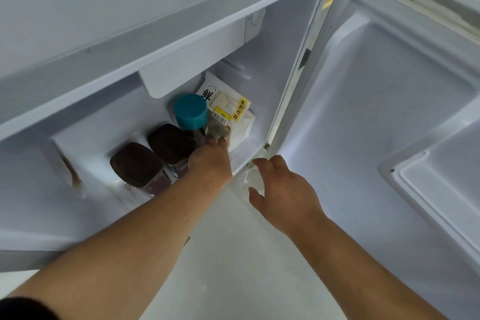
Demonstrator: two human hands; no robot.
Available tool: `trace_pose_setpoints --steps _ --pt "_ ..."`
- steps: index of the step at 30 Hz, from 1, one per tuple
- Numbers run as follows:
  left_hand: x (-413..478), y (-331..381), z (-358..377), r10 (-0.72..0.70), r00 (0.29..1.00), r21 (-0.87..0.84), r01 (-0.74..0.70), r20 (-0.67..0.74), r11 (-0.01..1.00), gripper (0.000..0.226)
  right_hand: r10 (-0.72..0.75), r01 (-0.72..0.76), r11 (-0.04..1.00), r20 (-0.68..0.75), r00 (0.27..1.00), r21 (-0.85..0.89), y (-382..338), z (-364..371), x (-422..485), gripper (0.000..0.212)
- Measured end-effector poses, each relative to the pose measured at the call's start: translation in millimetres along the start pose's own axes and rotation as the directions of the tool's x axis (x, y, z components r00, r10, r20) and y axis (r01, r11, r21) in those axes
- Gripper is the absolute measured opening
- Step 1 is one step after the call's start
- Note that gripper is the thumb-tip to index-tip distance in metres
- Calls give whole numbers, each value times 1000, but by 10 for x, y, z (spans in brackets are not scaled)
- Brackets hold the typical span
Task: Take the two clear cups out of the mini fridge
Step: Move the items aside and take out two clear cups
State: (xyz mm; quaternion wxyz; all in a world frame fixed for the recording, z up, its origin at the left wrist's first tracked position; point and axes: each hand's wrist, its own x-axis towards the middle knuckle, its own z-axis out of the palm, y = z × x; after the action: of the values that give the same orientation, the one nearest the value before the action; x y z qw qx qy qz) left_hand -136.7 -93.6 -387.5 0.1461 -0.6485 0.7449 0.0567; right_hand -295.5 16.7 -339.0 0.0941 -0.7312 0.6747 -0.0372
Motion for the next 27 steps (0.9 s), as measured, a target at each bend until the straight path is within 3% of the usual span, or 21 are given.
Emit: trace_pose_setpoints --steps 10,18,27 --pt "68 1 103 1 998 -55 2 63 999 61 -1 -1 1000 82 997 28 64 21 -46 59" --pt "-278 18 224 105 994 38 -104 -40 994 77 31 -35 999 118 993 32 100 27 -160 58" --pt "-604 -37 198 140 990 63 -139 -4 988 83 57 -62 998 142 988 32 122 -67 -416 56"
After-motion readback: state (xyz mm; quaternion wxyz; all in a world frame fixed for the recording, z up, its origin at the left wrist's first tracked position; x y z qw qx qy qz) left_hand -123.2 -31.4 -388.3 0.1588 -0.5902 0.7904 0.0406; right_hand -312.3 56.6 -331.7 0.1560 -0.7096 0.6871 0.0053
